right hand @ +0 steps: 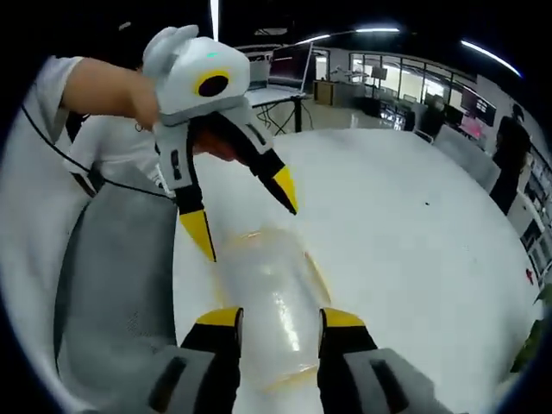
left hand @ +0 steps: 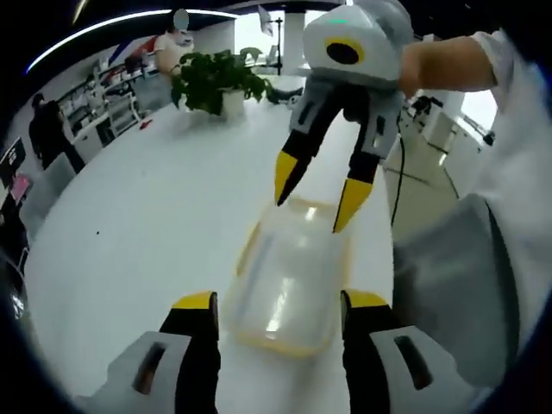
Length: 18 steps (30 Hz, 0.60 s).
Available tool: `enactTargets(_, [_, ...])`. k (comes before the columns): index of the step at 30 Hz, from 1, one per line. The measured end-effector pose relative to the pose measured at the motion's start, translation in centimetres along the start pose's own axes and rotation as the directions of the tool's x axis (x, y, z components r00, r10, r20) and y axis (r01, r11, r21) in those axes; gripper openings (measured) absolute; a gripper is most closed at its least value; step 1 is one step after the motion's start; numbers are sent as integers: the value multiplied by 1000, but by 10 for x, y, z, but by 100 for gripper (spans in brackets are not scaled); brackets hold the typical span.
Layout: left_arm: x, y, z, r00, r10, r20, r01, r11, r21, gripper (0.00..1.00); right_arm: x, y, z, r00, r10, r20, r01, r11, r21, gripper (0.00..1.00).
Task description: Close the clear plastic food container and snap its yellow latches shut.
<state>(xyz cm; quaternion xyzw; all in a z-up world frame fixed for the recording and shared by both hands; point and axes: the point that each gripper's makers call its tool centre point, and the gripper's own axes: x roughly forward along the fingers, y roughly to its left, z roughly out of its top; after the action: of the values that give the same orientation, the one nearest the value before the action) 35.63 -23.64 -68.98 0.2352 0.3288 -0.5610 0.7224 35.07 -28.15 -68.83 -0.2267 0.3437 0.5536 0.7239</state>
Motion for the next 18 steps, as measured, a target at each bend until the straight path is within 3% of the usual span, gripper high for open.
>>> enactTargets(4, [5, -6, 5, 999, -50, 6, 50, 998, 23, 47, 5, -4, -2, 1000, -4, -28, 3, 1000, -15, 28])
enactTargets(7, [9, -3, 7, 999, -43, -2, 43, 998, 47, 44, 8, -5, -1, 1000, 12, -29, -12, 1000, -28, 27])
enactTargets(14, [13, -6, 13, 996, -90, 26, 88, 993, 73, 32, 16, -2, -1, 995, 55, -82, -68, 985, -161, 25])
enactTargets(18, [20, -9, 13, 995, -93, 22, 91, 992, 93, 28, 22, -7, 2, 994, 63, -87, -76, 985, -156, 25])
